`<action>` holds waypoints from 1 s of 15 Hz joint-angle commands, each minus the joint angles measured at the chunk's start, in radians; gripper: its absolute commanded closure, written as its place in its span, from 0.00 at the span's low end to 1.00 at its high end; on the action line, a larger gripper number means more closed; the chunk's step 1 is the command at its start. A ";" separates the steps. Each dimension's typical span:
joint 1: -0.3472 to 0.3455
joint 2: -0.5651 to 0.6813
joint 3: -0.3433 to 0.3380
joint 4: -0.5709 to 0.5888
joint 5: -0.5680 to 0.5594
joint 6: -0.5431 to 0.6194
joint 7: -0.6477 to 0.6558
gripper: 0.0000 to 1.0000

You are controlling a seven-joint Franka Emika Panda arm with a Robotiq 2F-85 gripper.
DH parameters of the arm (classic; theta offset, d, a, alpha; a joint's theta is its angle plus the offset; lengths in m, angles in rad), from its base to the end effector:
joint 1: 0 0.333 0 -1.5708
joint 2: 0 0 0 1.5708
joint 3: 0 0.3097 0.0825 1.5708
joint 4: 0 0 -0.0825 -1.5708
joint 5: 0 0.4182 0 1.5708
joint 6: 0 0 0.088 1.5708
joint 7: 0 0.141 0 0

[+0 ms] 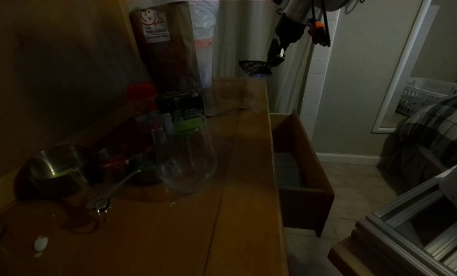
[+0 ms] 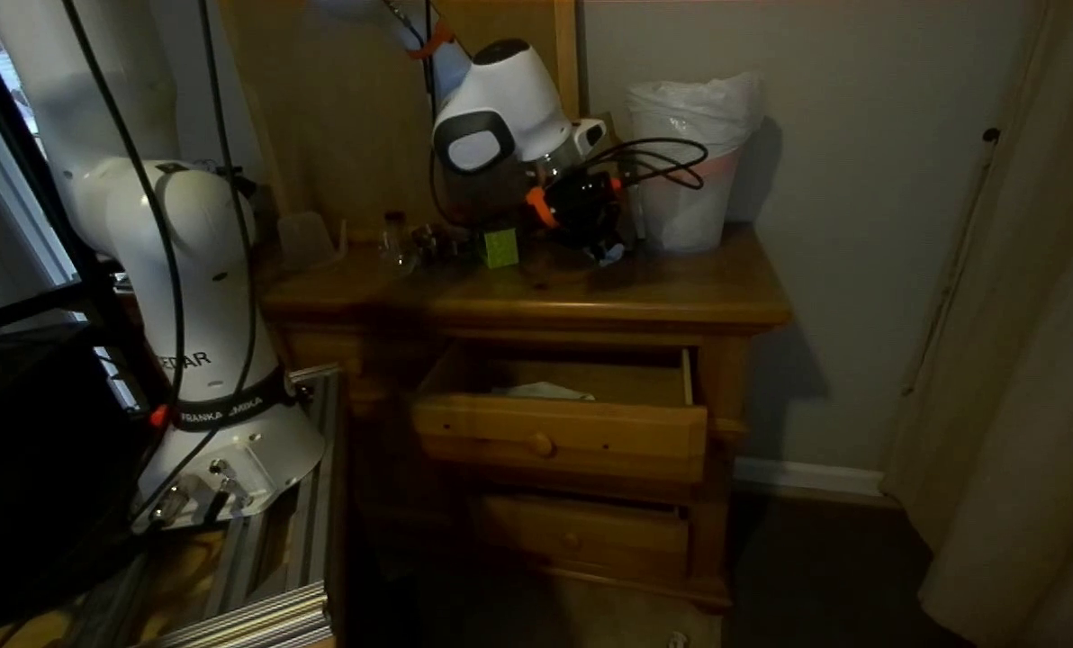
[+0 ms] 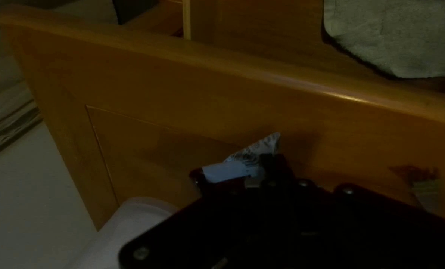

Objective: Open the top right drawer, remove the brown packet from the drawer and put it on the dresser

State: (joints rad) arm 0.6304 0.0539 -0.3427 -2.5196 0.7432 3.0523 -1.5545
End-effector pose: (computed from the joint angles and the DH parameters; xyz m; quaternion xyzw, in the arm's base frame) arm 0.5138 0.0975 0.2370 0.8198 0.5149 0.2466 0.0451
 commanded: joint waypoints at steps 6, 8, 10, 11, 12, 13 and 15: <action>-0.037 0.167 0.016 0.157 0.095 -0.160 -0.038 0.73; -0.042 0.171 0.016 0.166 0.101 -0.180 -0.043 0.60; -0.036 0.160 0.007 0.159 0.086 -0.186 -0.035 0.46; -0.032 0.147 0.004 0.148 0.076 -0.186 -0.029 0.40; -0.021 0.129 -0.008 0.125 0.050 -0.177 -0.010 0.34; -0.013 0.115 -0.017 0.109 0.030 -0.170 0.001 0.26; 0.007 0.075 -0.044 0.057 -0.025 -0.140 0.036 0.12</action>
State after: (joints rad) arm 0.6102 0.2050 -0.3488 -2.3854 0.7967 2.8912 -1.5643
